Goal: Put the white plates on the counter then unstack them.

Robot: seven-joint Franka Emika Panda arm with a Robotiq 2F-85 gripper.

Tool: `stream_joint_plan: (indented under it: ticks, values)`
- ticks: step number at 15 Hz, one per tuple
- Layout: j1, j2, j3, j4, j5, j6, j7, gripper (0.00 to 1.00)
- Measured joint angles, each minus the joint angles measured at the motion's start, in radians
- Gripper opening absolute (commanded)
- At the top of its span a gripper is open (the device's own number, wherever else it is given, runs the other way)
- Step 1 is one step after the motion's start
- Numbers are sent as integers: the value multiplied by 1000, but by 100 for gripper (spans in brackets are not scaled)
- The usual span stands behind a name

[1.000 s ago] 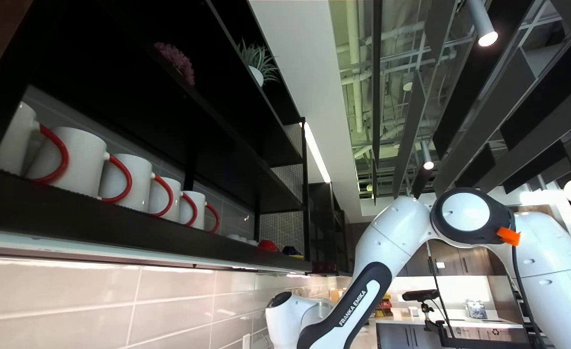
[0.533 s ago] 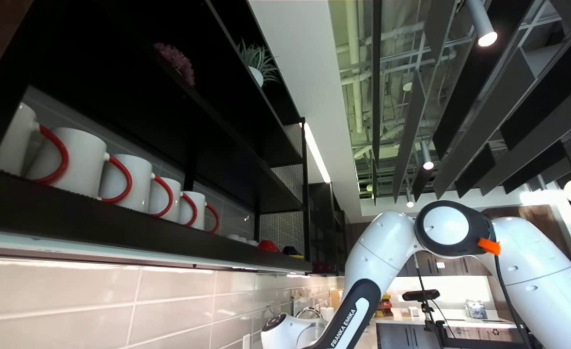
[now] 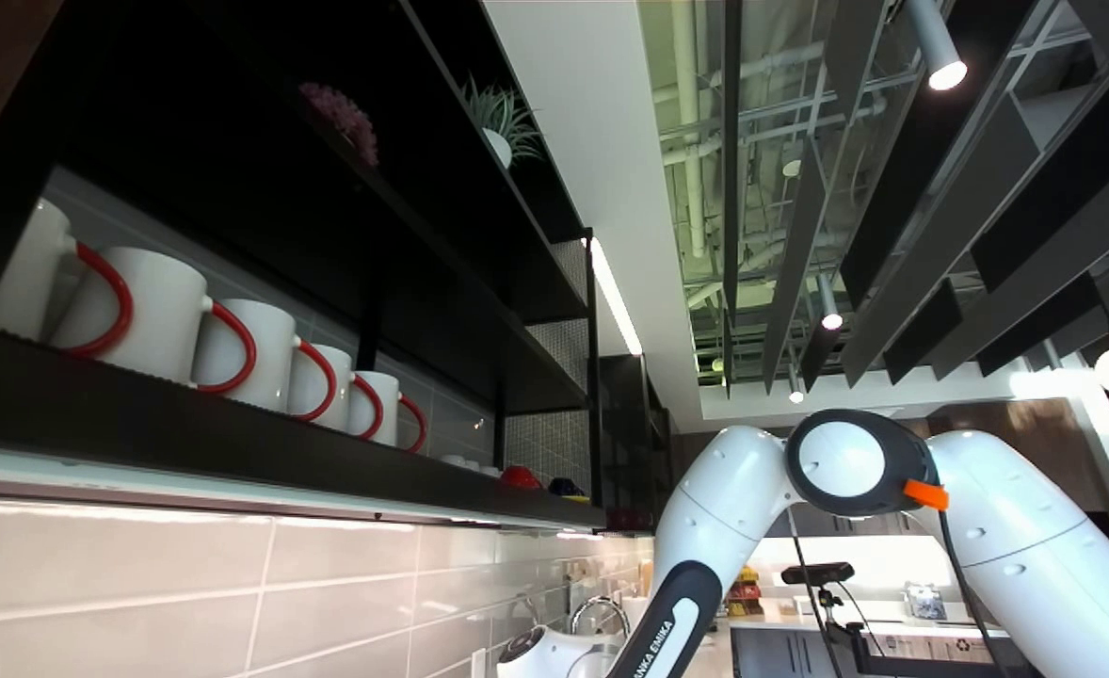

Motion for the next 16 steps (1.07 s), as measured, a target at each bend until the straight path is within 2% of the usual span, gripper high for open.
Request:
stream_joint_plan:
  ticks: [6, 7, 8, 10, 16]
  values:
    - [0, 52, -6, 52, 31, -1, -41, 1]
    - [0, 59, -6, 60, 38, -1, -49, 30]
    - [0, 67, -7, 66, 42, -2, -57, 32]
    - [0, 78, -8, 78, 45, -2, -66, 44]
    - [0, 82, -8, 106, 60, -2, -85, 86]
